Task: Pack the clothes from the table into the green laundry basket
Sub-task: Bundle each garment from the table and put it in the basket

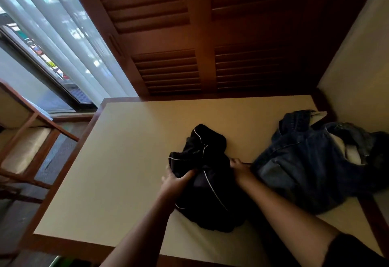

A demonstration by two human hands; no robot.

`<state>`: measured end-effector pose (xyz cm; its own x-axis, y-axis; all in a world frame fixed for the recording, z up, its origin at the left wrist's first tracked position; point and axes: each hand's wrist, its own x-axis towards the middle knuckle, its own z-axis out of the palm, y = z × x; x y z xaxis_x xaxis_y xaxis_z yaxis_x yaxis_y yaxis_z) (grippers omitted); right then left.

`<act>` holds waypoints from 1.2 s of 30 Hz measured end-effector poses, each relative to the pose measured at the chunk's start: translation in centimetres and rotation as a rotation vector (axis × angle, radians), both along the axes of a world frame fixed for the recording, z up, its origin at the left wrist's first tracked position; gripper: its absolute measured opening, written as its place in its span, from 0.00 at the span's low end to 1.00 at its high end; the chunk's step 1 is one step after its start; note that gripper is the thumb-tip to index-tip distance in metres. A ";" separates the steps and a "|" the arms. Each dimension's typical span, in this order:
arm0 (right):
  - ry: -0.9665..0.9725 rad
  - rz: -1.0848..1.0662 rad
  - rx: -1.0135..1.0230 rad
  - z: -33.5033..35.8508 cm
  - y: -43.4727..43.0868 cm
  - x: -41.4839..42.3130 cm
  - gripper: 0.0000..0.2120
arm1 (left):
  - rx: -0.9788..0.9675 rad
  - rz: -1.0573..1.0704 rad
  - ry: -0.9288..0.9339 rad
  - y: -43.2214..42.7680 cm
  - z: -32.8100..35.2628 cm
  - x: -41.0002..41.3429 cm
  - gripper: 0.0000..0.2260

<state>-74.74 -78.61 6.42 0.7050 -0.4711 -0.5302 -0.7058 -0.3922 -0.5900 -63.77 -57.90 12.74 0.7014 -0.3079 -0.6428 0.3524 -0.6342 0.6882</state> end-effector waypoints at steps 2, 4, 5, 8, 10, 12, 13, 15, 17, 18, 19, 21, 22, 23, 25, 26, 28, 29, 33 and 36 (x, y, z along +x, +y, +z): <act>-0.005 -0.006 0.021 0.7 0.8 -0.4 0.23 | -0.172 -0.001 0.112 -0.1 -0.3 -0.4 0.51; -0.023 -0.047 0.041 1.5 1.5 -0.8 0.19 | -0.230 0.000 0.100 -0.3 -0.1 -0.5 0.46; -0.002 -0.042 0.066 2.1 1.6 -1.1 0.19 | -0.265 -0.001 0.110 -0.6 0.0 -0.5 0.40; -0.032 0.044 0.123 4.4 2.3 -2.0 0.21 | -0.371 0.060 0.239 -1.1 0.5 -0.8 0.23; -0.140 -0.008 0.220 5.0 2.5 -3.0 0.22 | -0.399 0.103 0.328 -1.2 0.6 -1.1 0.24; -0.249 -0.138 0.298 6.0 3.2 -4.1 0.13 | -0.434 0.121 0.390 -1.5 0.4 -1.5 0.26; -0.300 -0.203 0.315 6.0 3.6 -4.7 0.09 | -0.458 0.132 0.393 -1.7 0.3 -1.6 0.25; -0.357 -0.327 0.347 6.0 4.2 -5.5 0.12 | -0.513 0.129 0.422 -2.4 0.8 -2.1 0.19; -0.438 -0.356 0.360 6.1 4.8 -6.3 0.12 | -0.560 0.104 0.490 -2.7 1.7 -3.0 0.15; -0.480 -0.381 0.386 6.2 5.0 -6.7 0.11 | -0.569 0.085 0.513 -2.8 2.3 -3.6 0.16; -0.522 -0.419 0.426 6.5 5.2 -7.1 0.12 | -0.578 0.061 0.525 -2.8 2.5 -3.9 0.18; -0.566 -0.473 0.491 7.5 5.5 -7.7 0.15 | -0.594 0.031 0.488 -2.8 2.7 -4.5 0.15; -0.581 -0.459 0.454 7.8 5.4 -8.1 0.16 | -0.597 0.016 0.440 -2.8 3.1 -4.8 0.12; -0.591 -0.414 0.354 8.2 5.3 -8.4 0.17 | -0.604 0.021 0.392 -2.9 3.1 -4.9 0.12; -0.632 -0.313 0.120 8.8 4.9 -9.2 0.30 | -0.613 0.068 0.348 -3.4 3.2 -5.2 0.12; -0.660 -0.290 0.019 8.8 4.5 -9.5 0.35 | -0.619 0.070 0.354 -3.8 3.5 -5.5 0.15; -0.678 -0.305 -0.173 8.3 3.4 -10.4 0.32 | -0.671 0.062 0.384 -4.9 4.1 -6.3 0.17; -0.650 -0.339 -0.254 8.3 2.7 -10.8 0.30 | -0.693 0.050 0.392 -5.5 4.5 -6.6 0.18; -0.546 -0.412 -0.642 9.5 -1.8 -13.2 0.26 | -0.770 0.000 0.449 -7.8 6.2 -7.7 0.20; -0.264 -0.340 -0.933 10.3 -6.3 -15.2 0.31 | -0.792 -0.010 0.464 -9.0 7.3 -8.5 0.14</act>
